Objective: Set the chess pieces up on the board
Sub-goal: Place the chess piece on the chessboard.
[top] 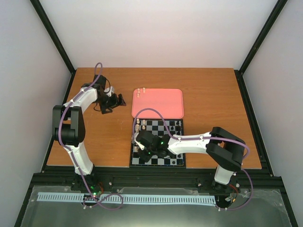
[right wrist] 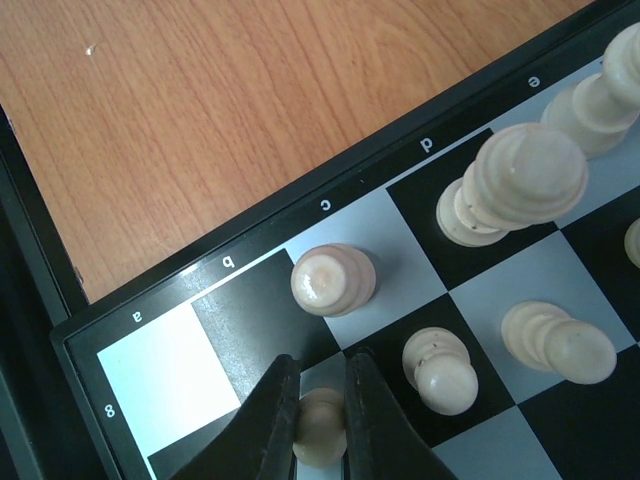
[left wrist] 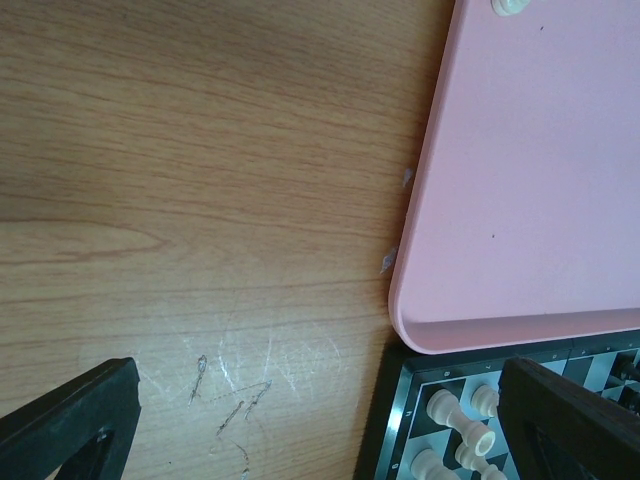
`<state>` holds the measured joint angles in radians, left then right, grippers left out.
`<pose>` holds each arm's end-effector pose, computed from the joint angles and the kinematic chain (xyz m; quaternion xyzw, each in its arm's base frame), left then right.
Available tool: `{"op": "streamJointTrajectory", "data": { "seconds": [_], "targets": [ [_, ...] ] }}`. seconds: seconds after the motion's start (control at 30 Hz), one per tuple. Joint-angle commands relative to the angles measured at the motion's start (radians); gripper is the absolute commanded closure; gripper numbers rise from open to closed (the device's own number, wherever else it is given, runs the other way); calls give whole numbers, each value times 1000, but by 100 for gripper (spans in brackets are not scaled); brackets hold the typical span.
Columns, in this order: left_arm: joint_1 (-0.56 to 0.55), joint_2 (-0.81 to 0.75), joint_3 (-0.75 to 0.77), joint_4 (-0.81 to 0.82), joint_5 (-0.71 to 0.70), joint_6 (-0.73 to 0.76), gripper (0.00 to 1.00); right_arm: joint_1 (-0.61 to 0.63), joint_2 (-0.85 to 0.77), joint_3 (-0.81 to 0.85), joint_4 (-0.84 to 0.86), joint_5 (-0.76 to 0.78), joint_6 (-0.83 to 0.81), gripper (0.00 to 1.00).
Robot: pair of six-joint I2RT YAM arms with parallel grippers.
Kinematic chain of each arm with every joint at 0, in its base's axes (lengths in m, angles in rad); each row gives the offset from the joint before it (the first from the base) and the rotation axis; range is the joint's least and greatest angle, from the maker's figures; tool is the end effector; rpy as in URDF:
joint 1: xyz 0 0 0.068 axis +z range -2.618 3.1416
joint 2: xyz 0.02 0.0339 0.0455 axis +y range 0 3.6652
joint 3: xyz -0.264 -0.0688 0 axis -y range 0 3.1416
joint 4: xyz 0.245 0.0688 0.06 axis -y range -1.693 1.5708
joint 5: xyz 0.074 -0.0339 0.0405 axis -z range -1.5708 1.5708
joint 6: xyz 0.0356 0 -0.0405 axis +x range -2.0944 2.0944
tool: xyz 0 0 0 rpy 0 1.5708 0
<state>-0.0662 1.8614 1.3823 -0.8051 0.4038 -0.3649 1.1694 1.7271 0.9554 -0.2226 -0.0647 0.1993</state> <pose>0.3692 -0.0385 0.2044 -0.1160 0.9631 -0.2238 0.0942 0.1300 0.3123 0.1546 -0.4549 0.8434 0.2036 0.2005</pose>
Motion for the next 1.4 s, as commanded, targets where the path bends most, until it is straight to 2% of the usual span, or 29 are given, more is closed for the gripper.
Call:
{"op": "streamJointTrajectory", "data": {
  "seconds": [0.0, 0.13, 0.3, 0.53, 0.87, 1.37],
  "targets": [
    [4, -34, -2, 12, -4, 13, 0, 8, -16, -31, -32, 5, 6, 91],
    [4, -36, -2, 12, -7, 14, 0, 9, -33, -47, -36, 8, 11, 91],
    [3, -35, -1, 13, -7, 13, 0, 9, -28, -44, -33, 7, 9, 86],
    [4, -37, 2, 11, -7, 14, 0, 9, -19, -32, -32, 10, -1, 73],
    [4, -37, 4, 9, -5, 14, 0, 9, -17, -13, -43, -1, -31, 68],
    [4, -39, 5, 9, -5, 16, 0, 9, -188, 21, -177, 90, -28, 49]
  ]
}}
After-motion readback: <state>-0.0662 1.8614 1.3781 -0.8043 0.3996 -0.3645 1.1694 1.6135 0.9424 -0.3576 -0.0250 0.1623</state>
